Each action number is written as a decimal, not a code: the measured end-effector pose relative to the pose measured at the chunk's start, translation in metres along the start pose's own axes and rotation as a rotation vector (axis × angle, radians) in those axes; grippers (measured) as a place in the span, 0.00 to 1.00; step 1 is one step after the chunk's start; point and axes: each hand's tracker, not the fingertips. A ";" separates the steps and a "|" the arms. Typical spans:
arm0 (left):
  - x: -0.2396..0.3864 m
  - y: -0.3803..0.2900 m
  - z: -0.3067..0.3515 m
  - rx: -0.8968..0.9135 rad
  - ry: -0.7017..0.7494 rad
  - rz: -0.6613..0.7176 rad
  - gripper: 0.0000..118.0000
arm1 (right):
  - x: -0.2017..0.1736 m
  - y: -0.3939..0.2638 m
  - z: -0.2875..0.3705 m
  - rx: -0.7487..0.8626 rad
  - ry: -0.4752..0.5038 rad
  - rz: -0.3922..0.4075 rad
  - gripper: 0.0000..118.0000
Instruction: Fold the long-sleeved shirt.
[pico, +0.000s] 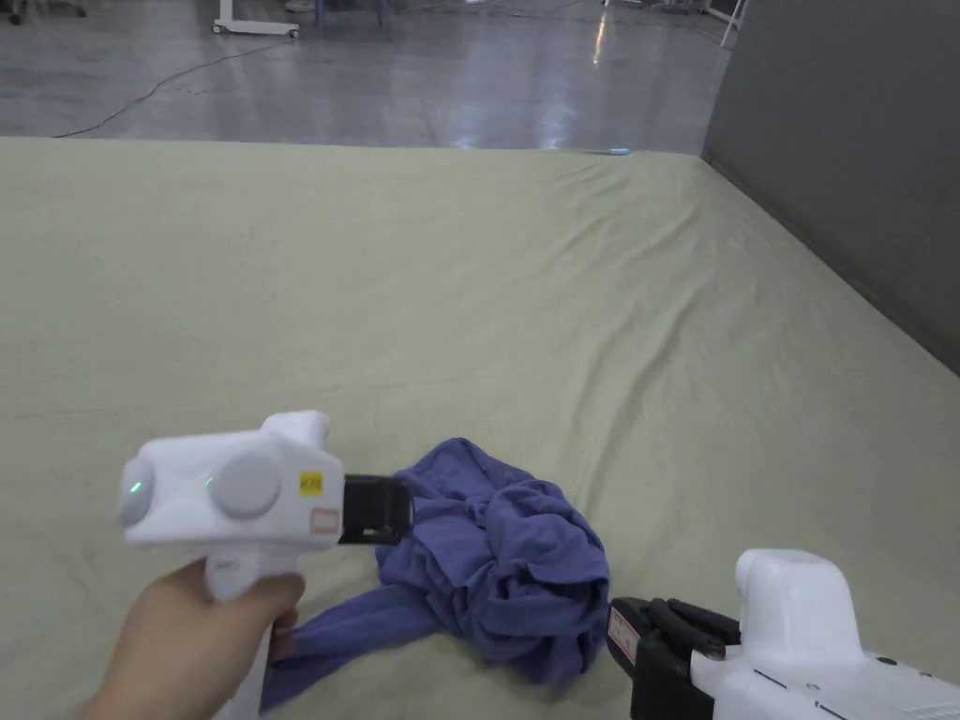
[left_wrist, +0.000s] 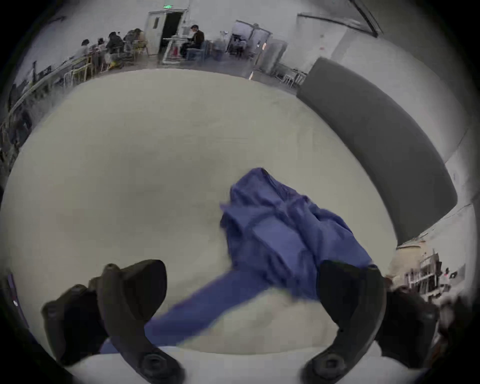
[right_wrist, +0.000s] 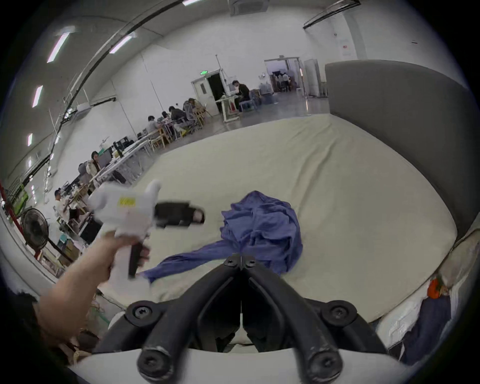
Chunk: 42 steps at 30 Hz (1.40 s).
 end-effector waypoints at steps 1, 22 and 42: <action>0.003 0.018 -0.020 -0.034 0.032 -0.018 0.96 | 0.003 -0.001 -0.003 -0.009 -0.010 -0.006 0.00; 0.025 0.078 -0.136 -0.202 0.000 -0.092 0.01 | 0.081 0.026 -0.161 -0.257 -0.155 0.034 1.00; -0.030 0.100 0.187 0.227 -0.029 -0.105 0.00 | 0.033 0.178 -0.026 0.049 0.022 0.138 0.01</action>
